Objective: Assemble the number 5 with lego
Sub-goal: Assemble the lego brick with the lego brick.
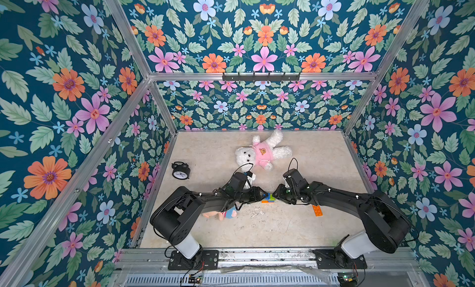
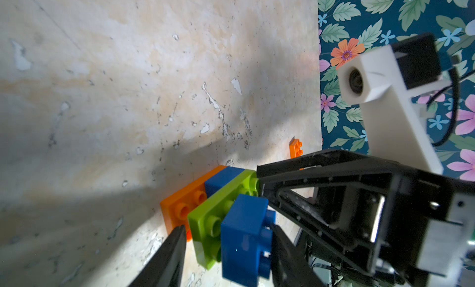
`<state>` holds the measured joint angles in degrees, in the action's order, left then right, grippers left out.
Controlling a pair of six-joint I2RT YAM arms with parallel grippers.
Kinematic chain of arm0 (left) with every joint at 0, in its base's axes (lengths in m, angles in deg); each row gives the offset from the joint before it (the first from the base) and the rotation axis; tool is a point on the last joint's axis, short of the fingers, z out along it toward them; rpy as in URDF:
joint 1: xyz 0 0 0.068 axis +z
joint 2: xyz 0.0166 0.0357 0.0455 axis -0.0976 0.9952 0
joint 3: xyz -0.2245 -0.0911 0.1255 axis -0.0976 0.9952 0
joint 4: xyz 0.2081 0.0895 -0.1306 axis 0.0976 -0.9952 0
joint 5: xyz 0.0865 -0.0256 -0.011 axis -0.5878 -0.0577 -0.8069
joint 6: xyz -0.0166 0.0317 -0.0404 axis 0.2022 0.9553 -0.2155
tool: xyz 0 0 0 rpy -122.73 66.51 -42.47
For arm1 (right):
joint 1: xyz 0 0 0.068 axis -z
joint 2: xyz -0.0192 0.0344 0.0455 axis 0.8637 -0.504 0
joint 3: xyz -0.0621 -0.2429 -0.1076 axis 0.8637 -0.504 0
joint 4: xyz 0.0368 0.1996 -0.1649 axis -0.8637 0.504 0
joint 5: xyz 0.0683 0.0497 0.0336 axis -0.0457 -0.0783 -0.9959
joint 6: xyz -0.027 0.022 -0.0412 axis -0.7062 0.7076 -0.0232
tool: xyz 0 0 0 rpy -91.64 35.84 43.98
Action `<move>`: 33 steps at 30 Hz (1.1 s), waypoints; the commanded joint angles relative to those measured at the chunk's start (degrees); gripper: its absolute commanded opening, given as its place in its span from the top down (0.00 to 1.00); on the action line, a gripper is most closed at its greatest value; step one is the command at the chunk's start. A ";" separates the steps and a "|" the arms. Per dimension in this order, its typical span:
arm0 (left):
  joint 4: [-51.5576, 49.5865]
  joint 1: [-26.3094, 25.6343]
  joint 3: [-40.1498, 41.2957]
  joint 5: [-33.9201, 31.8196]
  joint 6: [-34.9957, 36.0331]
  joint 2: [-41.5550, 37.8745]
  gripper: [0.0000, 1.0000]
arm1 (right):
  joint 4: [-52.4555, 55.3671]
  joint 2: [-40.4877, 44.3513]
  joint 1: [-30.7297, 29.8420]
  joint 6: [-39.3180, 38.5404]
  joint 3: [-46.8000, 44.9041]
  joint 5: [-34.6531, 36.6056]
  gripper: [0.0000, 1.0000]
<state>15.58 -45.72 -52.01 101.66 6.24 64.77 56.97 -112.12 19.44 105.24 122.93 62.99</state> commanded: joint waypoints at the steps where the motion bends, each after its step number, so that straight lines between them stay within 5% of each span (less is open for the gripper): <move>1: 0.01 -0.04 0.28 -0.06 -0.02 0.02 0.44 | 5.80 -0.96 -0.50 -2.56 0.90 0.87 0.61; 15: -0.52 -0.02 0.85 -2.19 0.04 -0.82 0.48 | 5.50 -2.02 -1.14 -3.28 3.43 -1.38 0.55; 33: -3.04 -0.04 -2.12 -3.32 2.38 -0.95 0.49 | 8.85 -2.19 -1.53 -4.01 3.45 1.00 0.68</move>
<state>13.79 -45.74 -53.47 99.21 6.98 63.96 62.71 -113.89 17.96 101.72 126.54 63.14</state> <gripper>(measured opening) 0.504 0.316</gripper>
